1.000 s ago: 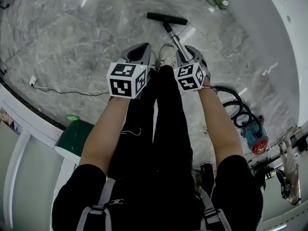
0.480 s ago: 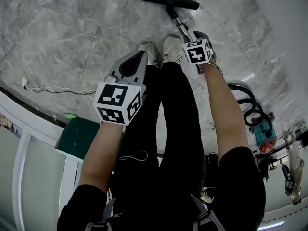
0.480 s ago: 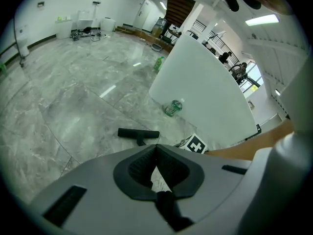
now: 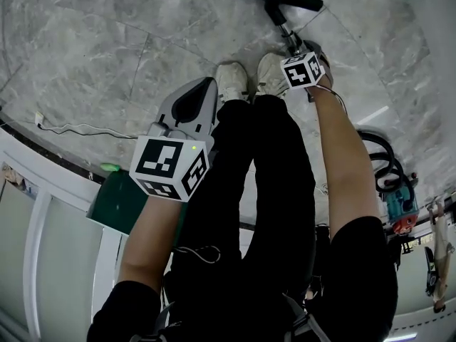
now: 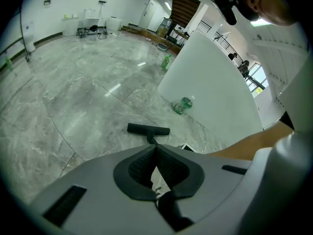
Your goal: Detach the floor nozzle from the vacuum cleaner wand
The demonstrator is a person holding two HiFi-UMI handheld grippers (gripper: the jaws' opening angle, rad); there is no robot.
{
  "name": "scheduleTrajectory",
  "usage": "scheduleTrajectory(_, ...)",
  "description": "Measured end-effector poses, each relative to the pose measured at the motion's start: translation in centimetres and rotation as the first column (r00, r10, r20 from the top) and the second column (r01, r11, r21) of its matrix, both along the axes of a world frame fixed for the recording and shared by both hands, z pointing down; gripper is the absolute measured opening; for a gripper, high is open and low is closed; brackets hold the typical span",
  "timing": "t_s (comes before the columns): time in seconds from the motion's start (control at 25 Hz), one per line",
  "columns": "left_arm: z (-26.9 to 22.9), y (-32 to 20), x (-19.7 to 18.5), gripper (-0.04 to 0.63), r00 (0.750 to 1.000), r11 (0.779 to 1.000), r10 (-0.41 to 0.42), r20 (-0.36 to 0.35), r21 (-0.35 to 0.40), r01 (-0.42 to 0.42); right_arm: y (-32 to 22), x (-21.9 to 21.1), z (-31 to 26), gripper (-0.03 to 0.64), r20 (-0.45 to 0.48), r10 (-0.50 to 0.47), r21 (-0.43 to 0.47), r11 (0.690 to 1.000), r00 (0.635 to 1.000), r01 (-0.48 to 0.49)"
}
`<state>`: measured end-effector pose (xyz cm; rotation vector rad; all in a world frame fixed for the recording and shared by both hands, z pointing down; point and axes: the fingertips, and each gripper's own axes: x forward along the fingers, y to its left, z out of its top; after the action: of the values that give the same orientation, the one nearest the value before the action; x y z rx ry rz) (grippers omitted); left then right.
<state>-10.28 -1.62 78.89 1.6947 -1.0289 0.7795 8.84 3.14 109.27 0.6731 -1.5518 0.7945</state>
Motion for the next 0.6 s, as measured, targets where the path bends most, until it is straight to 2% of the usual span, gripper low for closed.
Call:
scheduleTrajectory(0.12, 0.4, 0.2, -0.5, 0.006, 1.000, 1.000, -0.001, 0.010, 0.004, 0.000, 0.3, -0.2, 1.4, 0.236, -0.019, 0.003, -0.067, 0.998, 1.000, -0.005)
scheduleTrajectory(0.36, 0.3, -1.0, -0.7, 0.006, 1.000, 1.000, 0.000, 0.004, -0.006, 0.000, 0.7, 0.2, 0.0, 0.233, 0.048, 0.023, -0.190, 0.982, 0.999, -0.014)
scheduleTrajectory(0.48, -0.5, -1.8, -0.2, 0.006, 0.999, 1.000, -0.013, -0.033, -0.021, 0.013, 0.8, -0.3, -3.3, 0.227, 0.091, 0.039, -0.188, 0.982, 0.995, -0.021)
scheduleTrajectory(0.6, -2.2, -2.2, 1.1, 0.026, 0.996, 1.000, -0.030, -0.088, -0.006, 0.029, 0.0, -1.9, -8.0, 0.224, 0.172, 0.006, -0.107, 0.994, 0.985, 0.013)
